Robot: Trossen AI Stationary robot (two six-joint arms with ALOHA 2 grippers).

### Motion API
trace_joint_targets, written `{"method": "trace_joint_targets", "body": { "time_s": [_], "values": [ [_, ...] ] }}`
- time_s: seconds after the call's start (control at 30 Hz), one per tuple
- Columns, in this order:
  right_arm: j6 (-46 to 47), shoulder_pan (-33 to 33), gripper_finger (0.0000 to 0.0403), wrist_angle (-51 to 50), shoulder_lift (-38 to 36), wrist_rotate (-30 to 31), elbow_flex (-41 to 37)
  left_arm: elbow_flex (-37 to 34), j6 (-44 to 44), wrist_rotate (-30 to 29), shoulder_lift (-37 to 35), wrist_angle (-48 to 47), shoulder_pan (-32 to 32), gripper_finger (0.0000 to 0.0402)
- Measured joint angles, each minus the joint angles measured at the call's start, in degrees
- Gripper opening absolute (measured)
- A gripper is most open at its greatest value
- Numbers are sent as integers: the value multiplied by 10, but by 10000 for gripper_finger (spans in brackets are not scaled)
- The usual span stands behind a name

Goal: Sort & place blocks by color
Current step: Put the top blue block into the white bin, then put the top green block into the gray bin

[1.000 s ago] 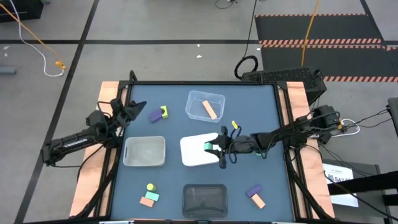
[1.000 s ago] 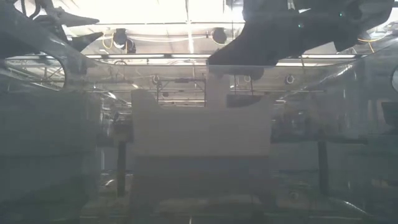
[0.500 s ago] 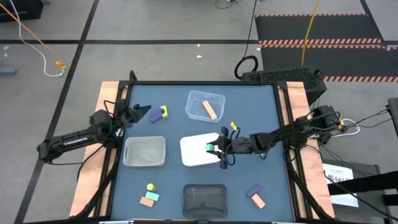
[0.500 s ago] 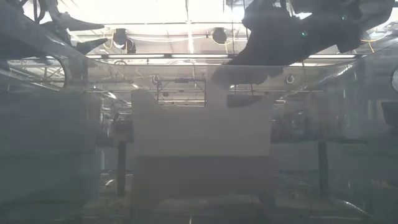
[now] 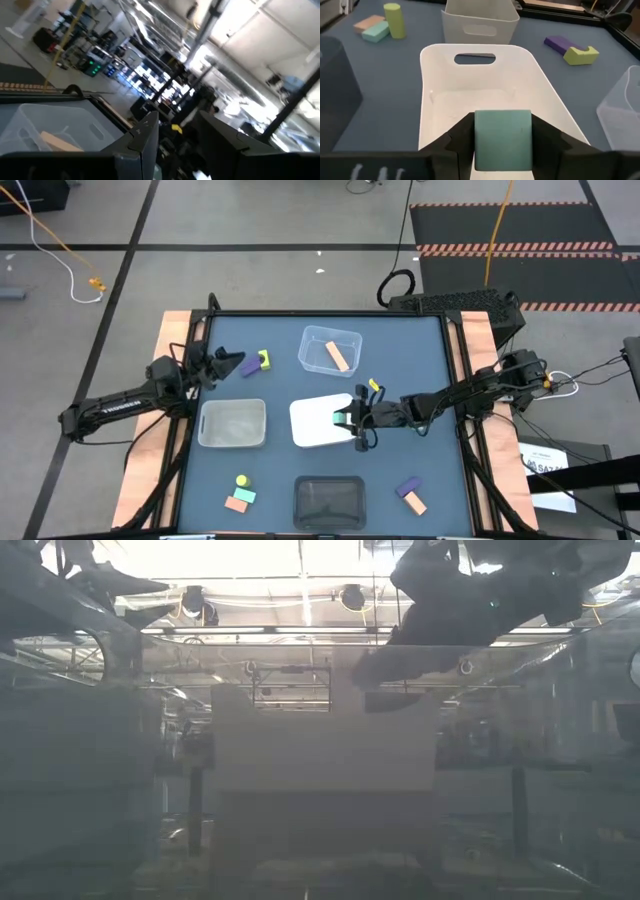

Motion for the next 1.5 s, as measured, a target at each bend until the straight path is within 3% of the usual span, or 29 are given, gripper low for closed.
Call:
{"method": "trace_joint_targets", "body": {
  "time_s": [0.53,0.73,1.0,1.2,1.37,1.5],
  "values": [
    [-25,0,212,0,0,1,0,0,24,23,0,-17,-25,136],
    [-25,0,214,0,-6,2,0,0,26,23,0,-16,-35,136],
    [-42,0,215,-9,-37,14,0,0,-66,23,0,-11,-35,136],
    [-43,0,215,-46,-85,32,0,0,-74,20,4,-24,-35,136],
    [-43,0,215,-97,-140,32,0,0,-46,-60,21,-25,-34,136],
    [-43,1,215,-128,-178,49,0,0,-10,-60,41,-24,-33,136]
  ]
}}
